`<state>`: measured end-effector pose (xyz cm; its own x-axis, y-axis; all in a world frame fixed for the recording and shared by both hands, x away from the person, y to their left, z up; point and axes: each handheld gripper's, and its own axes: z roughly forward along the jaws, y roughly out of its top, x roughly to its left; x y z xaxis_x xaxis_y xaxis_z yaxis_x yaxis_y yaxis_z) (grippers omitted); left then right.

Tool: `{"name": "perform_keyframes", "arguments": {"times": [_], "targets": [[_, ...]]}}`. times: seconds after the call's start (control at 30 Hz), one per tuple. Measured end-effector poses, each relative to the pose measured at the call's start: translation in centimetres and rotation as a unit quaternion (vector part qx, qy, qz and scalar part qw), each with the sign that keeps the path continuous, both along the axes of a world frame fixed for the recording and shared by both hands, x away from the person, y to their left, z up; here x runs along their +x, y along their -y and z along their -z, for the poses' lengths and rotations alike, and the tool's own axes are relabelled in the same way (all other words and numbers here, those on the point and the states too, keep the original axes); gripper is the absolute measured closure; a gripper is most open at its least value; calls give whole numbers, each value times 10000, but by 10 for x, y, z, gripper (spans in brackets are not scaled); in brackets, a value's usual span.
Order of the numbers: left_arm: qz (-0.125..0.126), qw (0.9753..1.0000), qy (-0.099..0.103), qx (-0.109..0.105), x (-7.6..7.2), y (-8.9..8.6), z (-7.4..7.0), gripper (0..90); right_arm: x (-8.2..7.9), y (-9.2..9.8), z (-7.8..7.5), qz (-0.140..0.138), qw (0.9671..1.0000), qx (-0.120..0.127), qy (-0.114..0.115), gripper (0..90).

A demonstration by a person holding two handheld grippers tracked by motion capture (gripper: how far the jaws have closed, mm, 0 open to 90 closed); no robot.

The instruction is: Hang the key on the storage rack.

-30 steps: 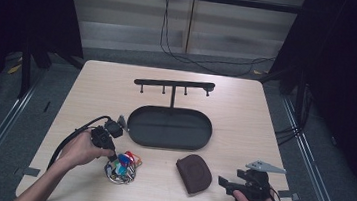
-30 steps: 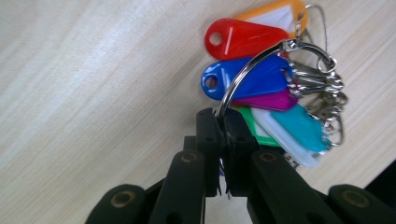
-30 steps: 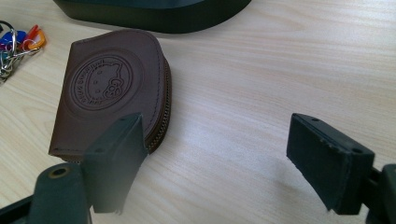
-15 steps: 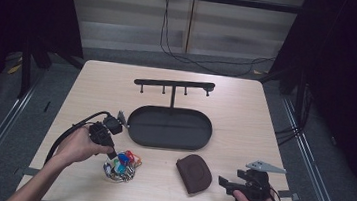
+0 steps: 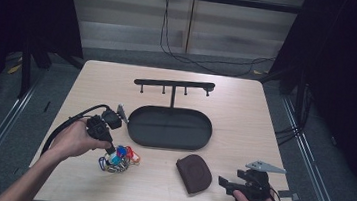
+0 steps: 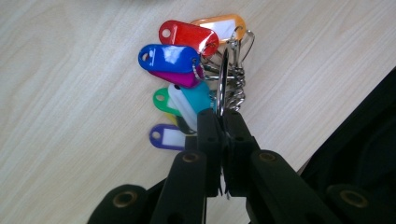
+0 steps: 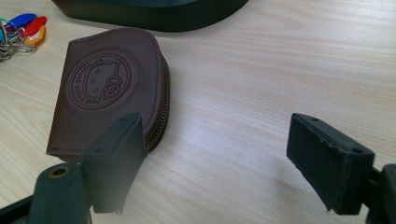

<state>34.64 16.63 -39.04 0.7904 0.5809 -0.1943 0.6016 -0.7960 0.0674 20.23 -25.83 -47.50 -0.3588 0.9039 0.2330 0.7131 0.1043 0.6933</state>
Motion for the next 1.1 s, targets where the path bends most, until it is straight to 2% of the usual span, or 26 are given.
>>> {"name": "perform_keyframes", "arguments": {"times": [0.3,0.47,0.7,1.0,1.1], "targets": [[22,9998,179,50,-1,5,-22,879,0,0,0,-5,10000,-2,-7,192],[117,9998,149,52,-1,7,-28,879,0,0,0,-11,10000,-5,-14,192],[62,9997,226,113,1,7,-40,879,0,-1,0,-9,10000,-11,-36,192],[121,9993,350,-23,0,5,-56,878,0,-1,0,-12,10000,-16,-44,191],[162,9989,425,-90,0,6,-67,879,1,-1,0,-8,10000,-12,-44,191]]}}
